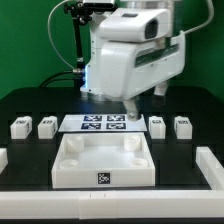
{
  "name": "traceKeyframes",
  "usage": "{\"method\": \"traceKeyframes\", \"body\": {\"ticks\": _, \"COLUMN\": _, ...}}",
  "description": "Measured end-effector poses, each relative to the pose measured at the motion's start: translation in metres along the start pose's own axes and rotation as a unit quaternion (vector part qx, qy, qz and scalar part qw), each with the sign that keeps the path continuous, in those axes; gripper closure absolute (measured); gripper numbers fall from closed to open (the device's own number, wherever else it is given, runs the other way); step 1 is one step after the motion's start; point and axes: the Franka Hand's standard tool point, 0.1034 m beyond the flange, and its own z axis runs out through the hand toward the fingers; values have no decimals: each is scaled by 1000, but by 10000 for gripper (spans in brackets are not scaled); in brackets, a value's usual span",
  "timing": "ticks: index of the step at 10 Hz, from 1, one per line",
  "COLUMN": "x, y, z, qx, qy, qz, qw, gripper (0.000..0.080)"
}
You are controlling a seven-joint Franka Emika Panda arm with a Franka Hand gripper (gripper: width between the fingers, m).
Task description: Assemble one leg
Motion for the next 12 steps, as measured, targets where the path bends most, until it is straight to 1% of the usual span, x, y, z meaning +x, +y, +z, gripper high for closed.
{"method": "traceKeyframes", "body": {"ticks": 1, "x": -22, "y": -15, "z": 15, "qx": -4, "qy": 5, "qz": -85, "qw": 996, "gripper": 150}}
{"method": "traceKeyframes", "body": {"ticks": 2, "x": -50, "y": -29, "z": 34, "qx": 3, "qy": 5, "qz": -157, "qw": 988, "gripper": 150}}
{"method": "traceKeyframes", "body": {"ticks": 3, "x": -66, "y": -36, "z": 47, "qx": 13, "qy": 4, "qz": -197, "qw": 980, "gripper": 150}}
{"method": "traceKeyframes", "body": {"ticks": 4, "x": -70, "y": -41, "z": 56, "qx": 3, "qy": 10, "qz": -231, "qw": 973, "gripper": 150}}
{"method": "traceKeyframes", "body": {"ticks": 5, "x": -76, "y": -45, "z": 70, "qx": 2, "qy": 15, "qz": -297, "qw": 955, "gripper": 150}}
{"method": "traceKeyframes", "body": {"ticks": 6, "x": -76, "y": -46, "z": 76, "qx": 7, "qy": 16, "qz": -277, "qw": 961, "gripper": 150}}
{"method": "traceKeyframes", "body": {"ticks": 8, "x": -77, "y": -41, "z": 88, "qx": 12, "qy": 18, "qz": -279, "qw": 960, "gripper": 150}}
{"method": "traceKeyframes", "body": {"ticks": 9, "x": -77, "y": -41, "z": 88, "qx": 12, "qy": 18, "qz": -276, "qw": 961, "gripper": 150}}
{"method": "traceKeyframes", "body": {"ticks": 10, "x": -78, "y": -41, "z": 88, "qx": 13, "qy": 18, "qz": -275, "qw": 961, "gripper": 243}}
{"method": "traceKeyframes", "body": {"ticks": 11, "x": -78, "y": -42, "z": 89, "qx": 13, "qy": 18, "qz": -275, "qw": 961, "gripper": 380}}
{"method": "traceKeyframes", "body": {"ticks": 12, "x": -78, "y": -42, "z": 89, "qx": 13, "qy": 18, "qz": -275, "qw": 961, "gripper": 564}}
